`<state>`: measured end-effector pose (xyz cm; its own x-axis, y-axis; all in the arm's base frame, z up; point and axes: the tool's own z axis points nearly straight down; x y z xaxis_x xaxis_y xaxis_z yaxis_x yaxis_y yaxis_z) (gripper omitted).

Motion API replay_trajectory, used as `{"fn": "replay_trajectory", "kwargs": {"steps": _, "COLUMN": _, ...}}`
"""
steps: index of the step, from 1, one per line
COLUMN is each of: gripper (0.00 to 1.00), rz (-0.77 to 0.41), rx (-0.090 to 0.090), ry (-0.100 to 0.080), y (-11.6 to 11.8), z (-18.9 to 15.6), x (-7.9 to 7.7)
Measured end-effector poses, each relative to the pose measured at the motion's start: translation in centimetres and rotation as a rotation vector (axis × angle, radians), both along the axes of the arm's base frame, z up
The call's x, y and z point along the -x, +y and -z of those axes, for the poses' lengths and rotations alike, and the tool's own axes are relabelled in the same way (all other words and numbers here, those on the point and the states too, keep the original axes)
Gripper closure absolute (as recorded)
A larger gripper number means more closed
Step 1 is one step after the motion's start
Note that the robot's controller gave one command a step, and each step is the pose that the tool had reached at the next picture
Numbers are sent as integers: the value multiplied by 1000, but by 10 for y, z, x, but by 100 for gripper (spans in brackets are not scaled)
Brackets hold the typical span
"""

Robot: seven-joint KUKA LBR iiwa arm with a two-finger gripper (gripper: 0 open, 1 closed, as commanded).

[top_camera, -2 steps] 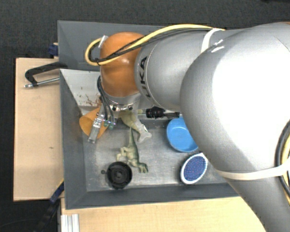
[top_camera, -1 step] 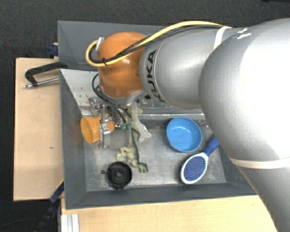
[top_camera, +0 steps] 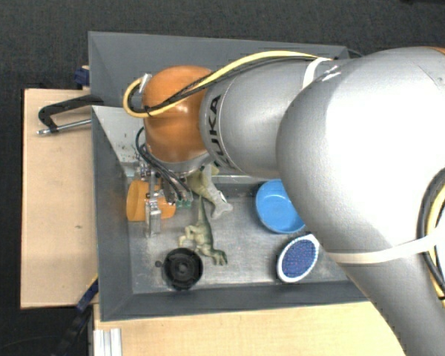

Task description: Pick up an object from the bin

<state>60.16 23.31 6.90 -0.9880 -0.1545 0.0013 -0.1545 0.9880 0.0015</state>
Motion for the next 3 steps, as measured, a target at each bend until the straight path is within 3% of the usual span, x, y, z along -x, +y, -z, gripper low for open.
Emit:
{"fn": "replay_trajectory", "kwargs": {"steps": 1, "gripper": 0, "rz": 456, "rx": 2, "ry": 0, "y": -19, "z": -2, "x": 19}}
{"fn": "replay_trajectory", "kwargs": {"steps": 2, "gripper": 100, "rz": 455, "rx": 1, "ry": 0, "y": -18, "z": -2, "x": 19}}
{"fn": "replay_trajectory", "kwargs": {"steps": 3, "gripper": 100, "rz": 455, "rx": -4, "ry": -7, "y": -17, "z": -32, "x": 17}}
